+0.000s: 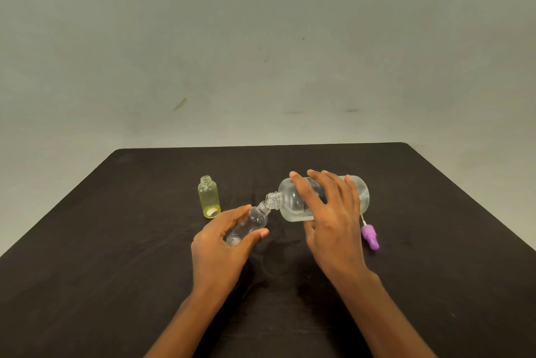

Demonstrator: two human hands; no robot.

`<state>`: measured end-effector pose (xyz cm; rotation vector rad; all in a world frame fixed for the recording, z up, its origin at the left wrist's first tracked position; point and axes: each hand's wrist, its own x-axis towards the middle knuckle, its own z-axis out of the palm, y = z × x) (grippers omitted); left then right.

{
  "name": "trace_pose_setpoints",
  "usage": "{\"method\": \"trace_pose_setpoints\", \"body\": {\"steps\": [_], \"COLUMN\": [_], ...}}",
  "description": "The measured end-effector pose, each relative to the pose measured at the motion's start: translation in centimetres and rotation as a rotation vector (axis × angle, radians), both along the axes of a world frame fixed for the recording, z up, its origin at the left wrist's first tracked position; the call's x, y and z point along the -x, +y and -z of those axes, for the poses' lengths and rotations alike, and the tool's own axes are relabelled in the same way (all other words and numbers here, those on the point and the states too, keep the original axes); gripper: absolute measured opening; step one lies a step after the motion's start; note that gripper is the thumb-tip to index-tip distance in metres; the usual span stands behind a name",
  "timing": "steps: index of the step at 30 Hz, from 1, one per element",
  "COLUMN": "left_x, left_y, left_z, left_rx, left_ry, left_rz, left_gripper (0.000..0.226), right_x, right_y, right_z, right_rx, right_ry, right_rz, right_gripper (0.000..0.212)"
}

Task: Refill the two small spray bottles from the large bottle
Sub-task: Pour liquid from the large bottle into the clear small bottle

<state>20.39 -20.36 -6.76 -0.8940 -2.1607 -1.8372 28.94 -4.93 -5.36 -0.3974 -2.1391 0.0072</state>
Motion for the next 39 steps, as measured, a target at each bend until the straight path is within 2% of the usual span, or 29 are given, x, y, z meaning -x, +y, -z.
{"method": "trace_pose_setpoints", "body": {"steps": [39], "left_x": [0.1], "left_y": [0.01], "left_z": [0.07], "left_rx": [-0.001], "left_ry": [-0.001], "left_rz": [-0.007], "left_gripper": [0.045], "right_x": [-0.05], "right_y": [0.09], "right_z": [0.0], "right_rx": [0.006], "right_ry": [-0.033], "right_rz": [0.0], "right_gripper": [0.091]}}
